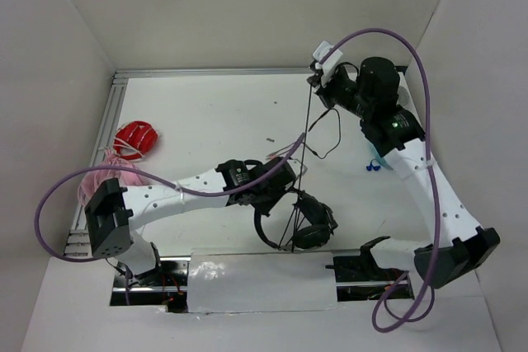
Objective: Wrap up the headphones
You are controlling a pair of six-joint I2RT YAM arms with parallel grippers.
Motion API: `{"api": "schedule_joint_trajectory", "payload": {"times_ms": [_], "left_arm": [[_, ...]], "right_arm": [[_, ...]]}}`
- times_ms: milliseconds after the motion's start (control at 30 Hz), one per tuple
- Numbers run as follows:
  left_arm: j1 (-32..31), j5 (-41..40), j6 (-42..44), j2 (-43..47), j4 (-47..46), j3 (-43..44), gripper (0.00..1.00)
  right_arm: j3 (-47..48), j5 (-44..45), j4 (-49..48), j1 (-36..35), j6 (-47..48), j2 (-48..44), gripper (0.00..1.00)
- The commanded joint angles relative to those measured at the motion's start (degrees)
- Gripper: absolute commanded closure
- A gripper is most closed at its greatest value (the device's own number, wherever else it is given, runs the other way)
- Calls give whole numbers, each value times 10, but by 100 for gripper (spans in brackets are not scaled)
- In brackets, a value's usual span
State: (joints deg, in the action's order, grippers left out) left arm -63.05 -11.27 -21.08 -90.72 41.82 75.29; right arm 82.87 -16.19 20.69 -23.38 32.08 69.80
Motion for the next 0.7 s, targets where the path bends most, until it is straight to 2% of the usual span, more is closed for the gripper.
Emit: {"api": "schedule_joint_trajectory", "payload": {"times_ms": [0,100,267,467,667], "left_arm": [[-20,-3,-6,13,18,6,100],[-21,-14,-33,45,29,5,100],[-21,-38,-64,83,54,9,100],[-22,-19,-60,112,36,17,100],[-23,24,-2,162,-33,34,100]], "right_arm": [[-11,-39,-81,51,-73,12,100],[-58,-80,-128,90,-132,0,100],[-154,-96,-237,130,-190,-54,100],[-162,-153,-211,133,-195,-25,100],[-181,-214,-202,125,-220,37,100]]}}
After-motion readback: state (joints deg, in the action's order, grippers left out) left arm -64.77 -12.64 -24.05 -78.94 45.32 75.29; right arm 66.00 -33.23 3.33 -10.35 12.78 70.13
